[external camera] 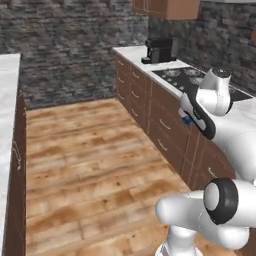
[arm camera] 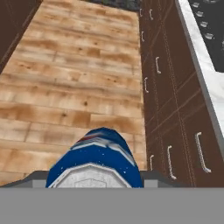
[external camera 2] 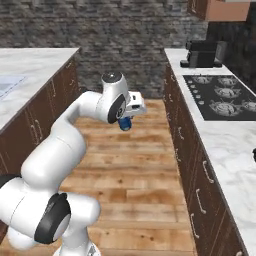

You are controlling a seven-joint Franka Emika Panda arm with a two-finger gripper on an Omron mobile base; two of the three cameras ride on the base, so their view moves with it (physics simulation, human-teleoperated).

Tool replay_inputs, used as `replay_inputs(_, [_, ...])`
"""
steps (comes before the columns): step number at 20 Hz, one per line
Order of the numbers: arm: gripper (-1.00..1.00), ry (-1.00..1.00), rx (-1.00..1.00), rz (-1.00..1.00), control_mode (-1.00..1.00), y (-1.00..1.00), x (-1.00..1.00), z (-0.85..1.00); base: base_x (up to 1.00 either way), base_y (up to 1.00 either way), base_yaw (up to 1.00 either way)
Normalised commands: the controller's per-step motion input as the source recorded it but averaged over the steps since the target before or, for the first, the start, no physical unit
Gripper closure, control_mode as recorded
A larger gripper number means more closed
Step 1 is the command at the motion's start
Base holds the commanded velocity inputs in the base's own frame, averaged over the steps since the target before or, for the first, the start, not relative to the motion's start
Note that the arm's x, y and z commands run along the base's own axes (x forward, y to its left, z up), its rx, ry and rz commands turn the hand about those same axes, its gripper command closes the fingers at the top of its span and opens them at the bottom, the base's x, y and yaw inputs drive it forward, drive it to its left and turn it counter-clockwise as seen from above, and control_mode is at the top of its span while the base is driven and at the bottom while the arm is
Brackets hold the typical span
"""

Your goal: Four empty soda cans are scattered around the kitchen. Gather all the cans and cluster them next to the stove for recycling.

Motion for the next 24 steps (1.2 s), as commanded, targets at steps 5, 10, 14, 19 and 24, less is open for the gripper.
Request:
replay_inputs(5, [1.00,0.00,0.00,0.00,1.00,0.00,0.00,0.00,0.97,0.00,-0.57])
replay_inputs(10, [1.00,0.00,0.00,0.00,1.00,0.00,0.00,0.00,0.81,0.20,-0.53])
replay_inputs(14, [1.00,0.00,0.00,0.00,1.00,0.00,0.00,0.00,0.35,0.56,-0.52])
replay_inputs(19, [1.00,0.00,0.00,0.00,1.00,0.00,0.00,0.00,0.13,0.72,-0.52])
replay_inputs(24, [1.00,0.00,0.00,0.00,1.00,0.00,0.00,0.00,0.23,0.90,-0.50])
